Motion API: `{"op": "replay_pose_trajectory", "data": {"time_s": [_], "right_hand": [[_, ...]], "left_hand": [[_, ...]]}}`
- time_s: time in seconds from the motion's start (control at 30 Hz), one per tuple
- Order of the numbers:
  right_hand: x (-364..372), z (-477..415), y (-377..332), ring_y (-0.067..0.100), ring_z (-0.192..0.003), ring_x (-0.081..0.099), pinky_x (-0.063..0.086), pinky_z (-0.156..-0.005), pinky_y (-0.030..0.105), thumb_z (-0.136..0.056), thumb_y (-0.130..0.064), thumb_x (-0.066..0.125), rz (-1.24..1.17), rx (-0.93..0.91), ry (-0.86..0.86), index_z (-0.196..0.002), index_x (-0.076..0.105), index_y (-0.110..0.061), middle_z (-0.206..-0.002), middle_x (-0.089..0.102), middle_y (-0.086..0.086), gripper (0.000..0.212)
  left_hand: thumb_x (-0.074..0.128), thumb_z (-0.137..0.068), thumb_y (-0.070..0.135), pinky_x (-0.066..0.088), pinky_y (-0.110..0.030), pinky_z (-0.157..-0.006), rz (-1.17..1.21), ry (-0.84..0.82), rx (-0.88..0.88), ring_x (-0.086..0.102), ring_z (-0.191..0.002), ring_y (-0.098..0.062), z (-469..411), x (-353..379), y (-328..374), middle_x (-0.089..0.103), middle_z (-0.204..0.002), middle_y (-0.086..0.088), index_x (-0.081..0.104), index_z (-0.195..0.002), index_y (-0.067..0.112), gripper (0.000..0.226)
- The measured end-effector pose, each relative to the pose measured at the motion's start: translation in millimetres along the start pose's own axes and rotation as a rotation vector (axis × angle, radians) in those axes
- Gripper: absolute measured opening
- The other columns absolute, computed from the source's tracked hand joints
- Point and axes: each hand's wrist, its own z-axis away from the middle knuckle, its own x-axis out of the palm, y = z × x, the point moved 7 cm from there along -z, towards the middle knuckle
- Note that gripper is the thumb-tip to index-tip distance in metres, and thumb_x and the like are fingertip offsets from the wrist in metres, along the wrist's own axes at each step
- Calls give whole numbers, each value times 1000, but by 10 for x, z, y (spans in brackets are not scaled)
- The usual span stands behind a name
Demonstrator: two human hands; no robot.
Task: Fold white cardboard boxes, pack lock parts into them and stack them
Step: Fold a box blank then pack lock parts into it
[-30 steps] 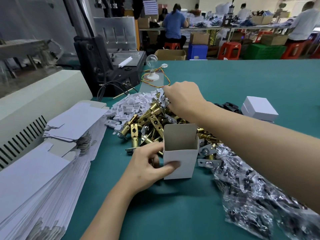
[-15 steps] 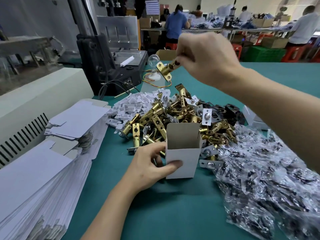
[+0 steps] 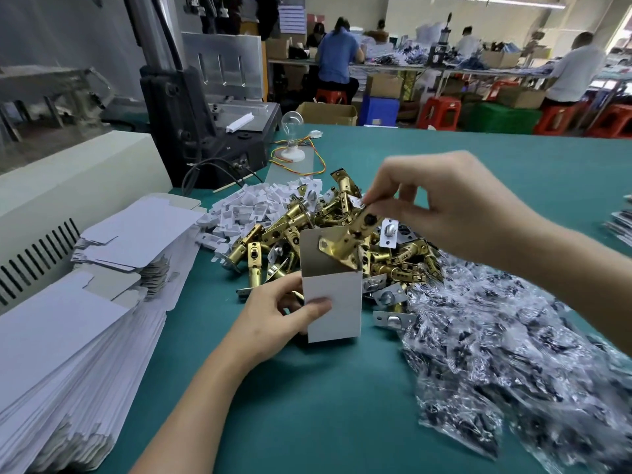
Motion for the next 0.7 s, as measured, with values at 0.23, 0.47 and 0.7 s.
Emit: {"op": "replay_pose_trajectory", "data": {"time_s": [0.23, 0.47, 0.7], "right_hand": [[96, -55, -32, 16, -73, 62, 53, -67, 42, -95, -22, 72, 74, -60, -17, -101, 72, -21, -89, 71, -14, 6], [154, -193, -52, 4, -73, 56, 52, -70, 37, -95, -21, 71, 96, -109, -107, -102, 72, -25, -90, 66, -21, 8], [514, -135, -175, 22, -87, 63, 35, -61, 33, -98, -42, 61, 373, -180, -342, -111, 55, -34, -96, 68, -11, 16]], "left_hand": [[71, -82, 61, 56, -31, -70, -19, -28, -8, 63, -68, -18, 16, 2, 11, 74, -102, 15, 71, -115, 55, 33], [71, -83, 66, 58, -54, -81, -41, -66, -16, 65, -85, -29, 24, 23, 32, 73, -109, 12, 71, -118, 54, 37], [73, -82, 63, 56, -54, -75, -29, -55, -16, 60, -77, -30, 13, 23, 16, 72, -104, 7, 74, -117, 50, 37]]}}
